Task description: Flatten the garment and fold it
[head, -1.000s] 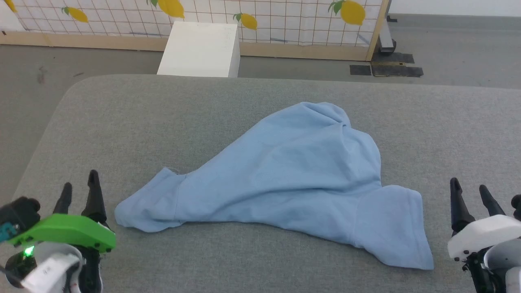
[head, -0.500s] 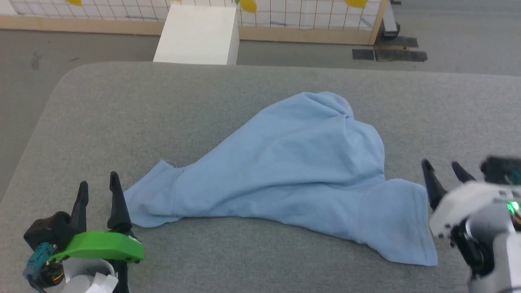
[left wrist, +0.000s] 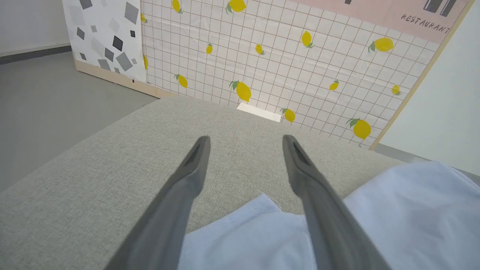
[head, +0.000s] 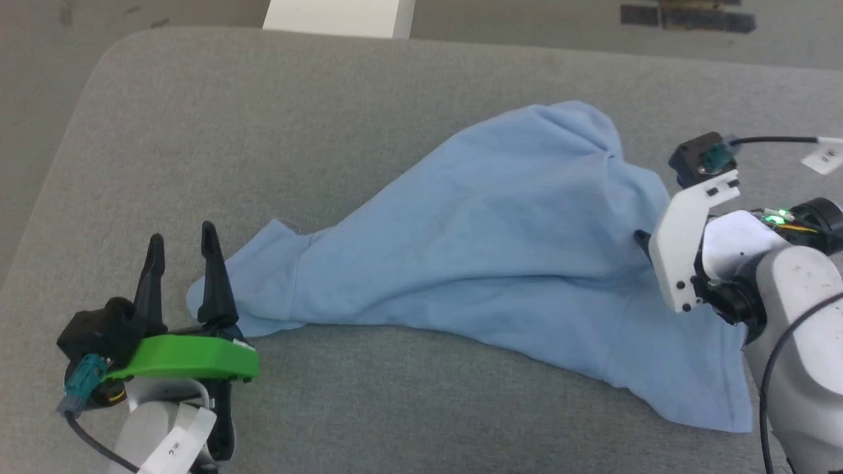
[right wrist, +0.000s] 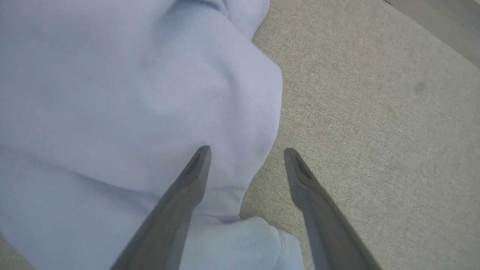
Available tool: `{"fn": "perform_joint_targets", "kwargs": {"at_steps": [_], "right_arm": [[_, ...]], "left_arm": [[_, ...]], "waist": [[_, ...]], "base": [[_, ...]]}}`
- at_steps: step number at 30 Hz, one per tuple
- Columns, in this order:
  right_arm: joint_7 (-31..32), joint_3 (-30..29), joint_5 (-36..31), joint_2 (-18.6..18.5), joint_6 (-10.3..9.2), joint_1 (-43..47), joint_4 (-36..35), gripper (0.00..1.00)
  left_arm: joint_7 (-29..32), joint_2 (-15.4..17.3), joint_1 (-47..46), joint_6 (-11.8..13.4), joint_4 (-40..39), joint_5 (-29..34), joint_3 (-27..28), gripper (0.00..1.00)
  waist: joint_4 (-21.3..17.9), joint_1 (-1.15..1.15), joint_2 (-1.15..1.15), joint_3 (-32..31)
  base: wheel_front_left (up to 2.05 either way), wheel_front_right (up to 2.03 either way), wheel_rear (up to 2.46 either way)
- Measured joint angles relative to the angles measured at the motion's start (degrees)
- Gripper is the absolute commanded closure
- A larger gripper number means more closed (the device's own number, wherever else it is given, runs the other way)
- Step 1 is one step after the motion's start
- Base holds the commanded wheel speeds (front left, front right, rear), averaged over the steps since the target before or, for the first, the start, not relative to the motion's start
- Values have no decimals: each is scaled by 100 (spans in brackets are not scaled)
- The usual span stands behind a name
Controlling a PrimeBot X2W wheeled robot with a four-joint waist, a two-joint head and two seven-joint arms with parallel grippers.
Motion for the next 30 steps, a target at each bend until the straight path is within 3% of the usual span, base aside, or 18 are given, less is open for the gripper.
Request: {"fn": "perform_joint_targets", "kwargs": {"at_steps": [10, 11, 12, 13, 18, 30], "right_arm": [[842, 1012, 415, -483, -9, -421, 408, 0], [917, 1050, 525, -524, -9, -458, 408, 11], [950, 1079, 592, -561, -9, -487, 399, 80], [950, 1123, 646, -612, -8, -510, 370, 100], [719, 1129, 734, -645, 31, -612, 417, 100], [-535, 229, -541, -200, 29, -2332, 1561, 100]], "left_arm": [[0, -275, -183, -233, 135, 182, 69, 0], [0, -290, -183, -263, 152, 207, 76, 0], [0, -303, -183, -270, 158, 208, 86, 0], [0, -319, -185, -276, 165, 214, 99, 0], [0, -366, -209, -369, 197, 368, 129, 0], [0, -505, -490, -569, 200, 423, -7, 0]], "waist": [[319, 0, 0, 442], [344, 0, 0, 467], [357, 0, 0, 482], [369, 0, 0, 498], [371, 0, 0, 500], [639, 0, 0, 820]], "base": [[0, 0, 0], [0, 0, 0], [0, 0, 0], [0, 0, 0], [0, 0, 0], [0, 0, 0]]}}
